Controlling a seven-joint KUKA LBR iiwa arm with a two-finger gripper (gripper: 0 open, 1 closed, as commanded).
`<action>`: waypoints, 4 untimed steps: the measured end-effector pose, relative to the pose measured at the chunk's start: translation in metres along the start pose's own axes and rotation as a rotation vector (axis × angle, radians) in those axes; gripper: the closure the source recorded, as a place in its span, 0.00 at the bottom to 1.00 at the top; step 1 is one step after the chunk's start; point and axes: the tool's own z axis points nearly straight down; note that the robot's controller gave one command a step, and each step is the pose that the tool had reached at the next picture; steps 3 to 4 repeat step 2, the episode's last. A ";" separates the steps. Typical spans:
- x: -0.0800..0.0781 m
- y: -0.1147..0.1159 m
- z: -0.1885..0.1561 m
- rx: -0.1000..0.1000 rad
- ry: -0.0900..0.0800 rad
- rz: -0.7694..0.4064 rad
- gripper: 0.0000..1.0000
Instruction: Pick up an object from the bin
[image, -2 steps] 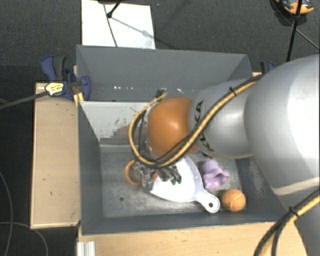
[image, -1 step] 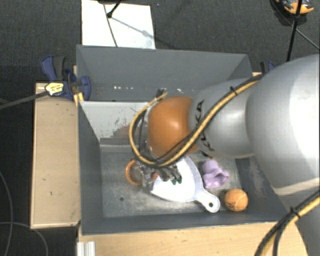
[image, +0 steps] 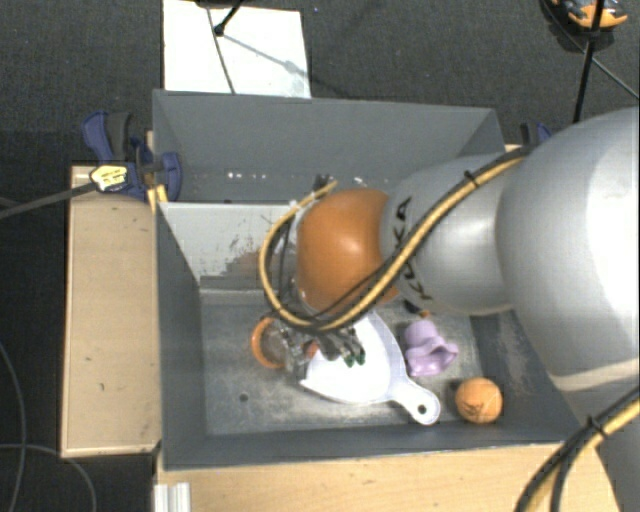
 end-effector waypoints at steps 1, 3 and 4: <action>0.001 0.000 -0.008 0.000 0.004 0.001 1.00; 0.000 0.000 -0.021 0.000 0.003 0.002 1.00; 0.000 0.000 -0.021 0.000 0.003 0.002 1.00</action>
Offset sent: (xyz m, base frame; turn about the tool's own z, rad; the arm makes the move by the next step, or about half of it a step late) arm 0.0001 0.0000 0.0441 0.0000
